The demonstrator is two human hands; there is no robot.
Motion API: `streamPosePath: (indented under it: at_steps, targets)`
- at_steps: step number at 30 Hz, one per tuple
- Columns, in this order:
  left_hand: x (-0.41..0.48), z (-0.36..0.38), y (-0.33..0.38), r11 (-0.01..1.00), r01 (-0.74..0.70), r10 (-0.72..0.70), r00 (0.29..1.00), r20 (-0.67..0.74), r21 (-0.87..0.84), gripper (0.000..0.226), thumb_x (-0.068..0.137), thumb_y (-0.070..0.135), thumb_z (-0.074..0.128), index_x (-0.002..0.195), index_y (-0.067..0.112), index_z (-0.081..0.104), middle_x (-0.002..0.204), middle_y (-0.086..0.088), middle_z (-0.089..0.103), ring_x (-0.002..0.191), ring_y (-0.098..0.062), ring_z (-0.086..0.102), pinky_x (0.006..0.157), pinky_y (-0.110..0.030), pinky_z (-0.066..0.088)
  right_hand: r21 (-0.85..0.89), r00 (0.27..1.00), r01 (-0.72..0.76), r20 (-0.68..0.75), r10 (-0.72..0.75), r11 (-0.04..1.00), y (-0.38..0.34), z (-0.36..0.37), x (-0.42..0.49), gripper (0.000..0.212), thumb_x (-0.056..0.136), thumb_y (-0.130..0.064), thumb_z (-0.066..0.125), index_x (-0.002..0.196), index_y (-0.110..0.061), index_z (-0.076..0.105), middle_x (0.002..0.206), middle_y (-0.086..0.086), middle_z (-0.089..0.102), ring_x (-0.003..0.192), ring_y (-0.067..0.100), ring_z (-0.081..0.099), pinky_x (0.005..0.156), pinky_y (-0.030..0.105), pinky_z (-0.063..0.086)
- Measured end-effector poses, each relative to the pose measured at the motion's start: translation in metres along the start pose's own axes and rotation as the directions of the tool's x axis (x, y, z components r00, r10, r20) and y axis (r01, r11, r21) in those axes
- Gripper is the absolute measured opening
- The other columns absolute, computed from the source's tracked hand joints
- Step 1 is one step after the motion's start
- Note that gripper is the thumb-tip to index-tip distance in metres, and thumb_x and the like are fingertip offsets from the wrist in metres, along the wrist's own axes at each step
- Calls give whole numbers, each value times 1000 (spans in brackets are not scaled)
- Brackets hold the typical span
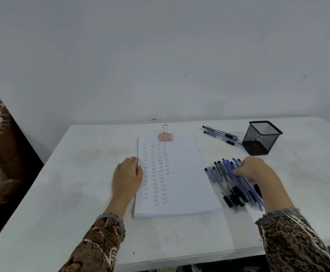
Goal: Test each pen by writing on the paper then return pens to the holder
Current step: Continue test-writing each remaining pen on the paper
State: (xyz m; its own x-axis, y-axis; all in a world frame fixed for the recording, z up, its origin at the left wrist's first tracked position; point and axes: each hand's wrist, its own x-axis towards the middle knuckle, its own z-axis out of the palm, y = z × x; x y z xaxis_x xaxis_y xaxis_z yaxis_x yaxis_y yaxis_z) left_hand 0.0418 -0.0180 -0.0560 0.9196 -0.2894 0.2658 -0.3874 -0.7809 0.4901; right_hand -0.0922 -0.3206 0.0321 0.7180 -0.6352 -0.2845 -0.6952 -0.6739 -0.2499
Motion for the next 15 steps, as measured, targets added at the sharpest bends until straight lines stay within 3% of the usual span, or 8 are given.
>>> streamPosePath:
  at_steps: [2,6,9,10,12,15]
  targets:
    - [0,-1,1,1000,5,-5,1000,-2,3,41,96,19,38,134,7,46,140,-4,46,132,-18,37,114,-34,22,-8,1000,4,2,-4,1000,1,-1,2,30,85,-23,64,99,3,62,74,12,56,67,24,51,61,26,42]
    - [0,-1,1,1000,3,-3,1000,-4,8,40,96,19,38,134,8,46,140,-4,47,131,-18,38,114,-34,23,1,999,18,-32,-18,1000,-4,-13,14,26,86,-20,61,95,4,61,61,7,48,55,20,45,53,25,39]
    - [1,0,0,1000,7,-7,1000,-4,13,40,96,19,38,134,8,47,140,-4,47,131,-18,39,114,-34,24,-53,987,76,-139,-83,996,-22,-27,34,22,94,-14,45,81,0,55,62,7,48,64,23,49,72,31,46]
    - [1,0,1,1000,8,-8,1000,-5,13,40,96,19,39,134,8,47,139,-4,47,130,-18,39,114,-34,24,-65,982,95,-158,-105,993,-27,-28,43,24,96,-12,40,89,2,58,71,11,54,73,26,54,81,32,46]
    - [1,0,1,1000,9,-9,1000,-5,13,40,96,19,39,133,7,48,139,-4,47,131,-18,39,113,-33,23,-59,976,149,-154,-156,987,-37,-25,61,31,97,-8,35,117,3,56,110,20,60,104,32,56,91,34,42]
    - [1,0,0,999,9,-9,1000,2,31,40,96,20,38,134,8,46,141,-3,46,132,-16,37,114,-32,21,-52,977,207,-41,-209,977,-38,-9,88,46,96,-2,32,142,-1,31,147,19,34,132,34,38,97,34,37]
